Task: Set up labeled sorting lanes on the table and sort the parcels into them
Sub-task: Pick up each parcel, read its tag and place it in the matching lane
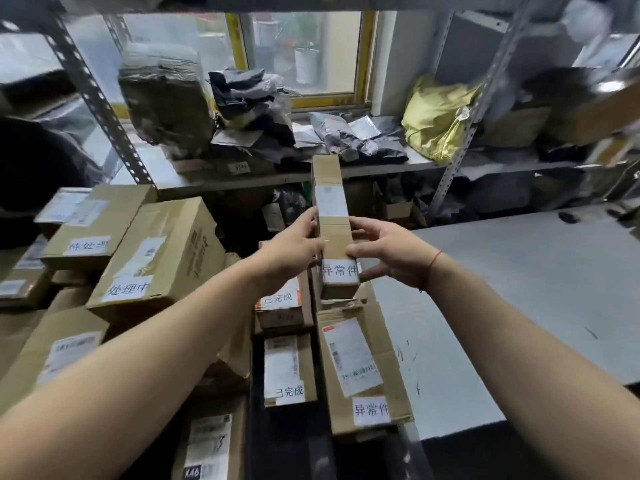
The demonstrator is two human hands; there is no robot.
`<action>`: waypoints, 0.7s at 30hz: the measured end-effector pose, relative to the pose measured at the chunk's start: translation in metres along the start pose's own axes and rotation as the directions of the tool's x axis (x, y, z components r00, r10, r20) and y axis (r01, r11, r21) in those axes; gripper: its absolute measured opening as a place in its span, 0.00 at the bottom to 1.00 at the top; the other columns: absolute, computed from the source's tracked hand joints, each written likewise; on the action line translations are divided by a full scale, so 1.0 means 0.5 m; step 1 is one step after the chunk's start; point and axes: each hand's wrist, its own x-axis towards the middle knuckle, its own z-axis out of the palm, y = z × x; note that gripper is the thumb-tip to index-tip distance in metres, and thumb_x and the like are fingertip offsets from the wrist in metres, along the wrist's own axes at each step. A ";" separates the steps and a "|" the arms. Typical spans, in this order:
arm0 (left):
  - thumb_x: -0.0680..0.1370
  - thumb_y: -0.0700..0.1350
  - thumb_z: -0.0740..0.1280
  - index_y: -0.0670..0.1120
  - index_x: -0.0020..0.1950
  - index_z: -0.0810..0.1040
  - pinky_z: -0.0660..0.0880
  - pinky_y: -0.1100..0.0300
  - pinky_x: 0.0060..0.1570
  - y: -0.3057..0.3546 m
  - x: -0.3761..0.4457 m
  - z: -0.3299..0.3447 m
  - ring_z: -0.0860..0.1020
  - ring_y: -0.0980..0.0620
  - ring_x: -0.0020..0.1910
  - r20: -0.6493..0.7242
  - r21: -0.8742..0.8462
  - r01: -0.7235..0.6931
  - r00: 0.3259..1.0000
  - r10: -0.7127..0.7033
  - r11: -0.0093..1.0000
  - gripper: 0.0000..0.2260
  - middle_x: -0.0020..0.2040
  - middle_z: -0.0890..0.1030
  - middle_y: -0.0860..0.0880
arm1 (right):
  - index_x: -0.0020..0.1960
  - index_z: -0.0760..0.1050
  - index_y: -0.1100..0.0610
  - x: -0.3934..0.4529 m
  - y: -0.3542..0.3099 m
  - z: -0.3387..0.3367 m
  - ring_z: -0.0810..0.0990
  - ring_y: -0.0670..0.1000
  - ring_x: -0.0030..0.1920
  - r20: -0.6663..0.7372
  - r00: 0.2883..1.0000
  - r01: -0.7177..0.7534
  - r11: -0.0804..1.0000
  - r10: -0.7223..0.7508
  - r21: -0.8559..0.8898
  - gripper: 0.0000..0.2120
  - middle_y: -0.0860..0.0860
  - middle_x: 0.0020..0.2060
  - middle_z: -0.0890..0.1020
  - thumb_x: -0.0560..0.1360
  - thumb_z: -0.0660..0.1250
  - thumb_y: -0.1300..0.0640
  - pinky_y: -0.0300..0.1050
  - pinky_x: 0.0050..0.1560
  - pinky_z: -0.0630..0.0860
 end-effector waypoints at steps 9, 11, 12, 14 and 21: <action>0.84 0.45 0.68 0.68 0.75 0.65 0.81 0.60 0.48 -0.086 0.149 0.108 0.81 0.61 0.61 -0.065 -0.088 0.129 0.989 -0.135 0.988 0.25 0.65 0.77 0.66 | 0.76 0.72 0.47 0.112 0.108 -0.122 0.84 0.53 0.61 -0.003 0.988 -0.153 0.988 0.153 -0.019 0.28 0.49 0.63 0.83 0.82 0.63 0.71 0.62 0.54 0.85; 0.84 0.47 0.69 0.67 0.78 0.64 0.80 0.62 0.49 -0.105 0.167 0.116 0.80 0.65 0.61 -0.064 -0.069 0.154 0.985 -0.159 0.986 0.27 0.66 0.76 0.68 | 0.77 0.71 0.47 0.128 0.124 -0.133 0.84 0.54 0.62 0.011 0.984 -0.176 0.984 0.177 -0.031 0.29 0.50 0.63 0.83 0.82 0.63 0.71 0.61 0.54 0.86; 0.83 0.47 0.70 0.66 0.79 0.64 0.80 0.59 0.54 -0.116 0.176 0.118 0.79 0.64 0.64 -0.063 -0.066 0.165 0.984 -0.169 0.984 0.28 0.69 0.76 0.67 | 0.77 0.70 0.47 0.135 0.132 -0.137 0.83 0.54 0.63 0.018 0.982 -0.186 0.982 0.186 -0.038 0.29 0.50 0.63 0.83 0.82 0.64 0.70 0.61 0.54 0.86; 0.82 0.47 0.71 0.65 0.81 0.62 0.79 0.51 0.63 -0.136 0.187 0.122 0.78 0.59 0.68 -0.064 -0.053 0.187 0.980 -0.190 0.981 0.31 0.75 0.74 0.62 | 0.78 0.69 0.47 0.144 0.148 -0.139 0.83 0.54 0.64 0.036 0.978 -0.203 0.977 0.205 -0.059 0.30 0.51 0.65 0.82 0.81 0.65 0.69 0.60 0.54 0.86; 0.85 0.47 0.67 0.68 0.82 0.57 0.80 0.66 0.43 -0.160 0.193 0.131 0.80 0.63 0.59 -0.054 -0.059 0.213 0.975 -0.217 0.975 0.32 0.78 0.71 0.59 | 0.80 0.66 0.45 0.144 0.189 -0.139 0.83 0.54 0.64 0.041 0.979 -0.198 0.979 0.200 -0.051 0.31 0.46 0.64 0.79 0.82 0.68 0.64 0.55 0.52 0.87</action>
